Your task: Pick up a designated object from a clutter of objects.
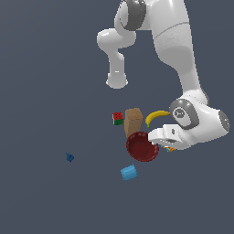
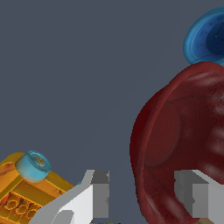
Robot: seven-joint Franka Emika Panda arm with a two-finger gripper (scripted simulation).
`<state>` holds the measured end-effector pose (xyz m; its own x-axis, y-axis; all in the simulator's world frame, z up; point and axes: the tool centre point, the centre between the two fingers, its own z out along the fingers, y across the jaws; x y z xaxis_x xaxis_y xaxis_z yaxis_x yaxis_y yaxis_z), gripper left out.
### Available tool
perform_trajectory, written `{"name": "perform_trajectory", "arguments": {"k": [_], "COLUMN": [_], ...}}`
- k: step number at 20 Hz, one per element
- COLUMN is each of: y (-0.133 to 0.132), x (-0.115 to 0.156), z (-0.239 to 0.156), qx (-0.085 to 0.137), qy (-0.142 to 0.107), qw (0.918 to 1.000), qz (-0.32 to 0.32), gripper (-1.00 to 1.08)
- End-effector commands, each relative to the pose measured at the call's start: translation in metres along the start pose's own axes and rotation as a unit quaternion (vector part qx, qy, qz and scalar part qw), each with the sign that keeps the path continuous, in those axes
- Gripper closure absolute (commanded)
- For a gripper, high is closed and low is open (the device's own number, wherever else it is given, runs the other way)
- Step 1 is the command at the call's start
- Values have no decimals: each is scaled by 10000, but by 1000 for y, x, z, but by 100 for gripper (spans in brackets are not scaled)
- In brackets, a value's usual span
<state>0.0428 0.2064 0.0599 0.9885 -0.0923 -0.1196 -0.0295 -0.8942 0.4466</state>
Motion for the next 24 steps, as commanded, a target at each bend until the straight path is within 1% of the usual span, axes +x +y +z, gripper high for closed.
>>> {"name": "perform_trajectory", "arguments": {"k": [1,10,13,14,24], "y": [0,0,0,0,0], "x": [0,0,0,0,0], "z": [0,27,30,30,30], "qx": [0,-5,-5,-5,-9], "qy": [2,5,5,5,2], "qw": [10000,10000,10000,10000,10000], "qz": [5,12,12,12,17], "gripper": [-20,-20,-20,108,108]}}
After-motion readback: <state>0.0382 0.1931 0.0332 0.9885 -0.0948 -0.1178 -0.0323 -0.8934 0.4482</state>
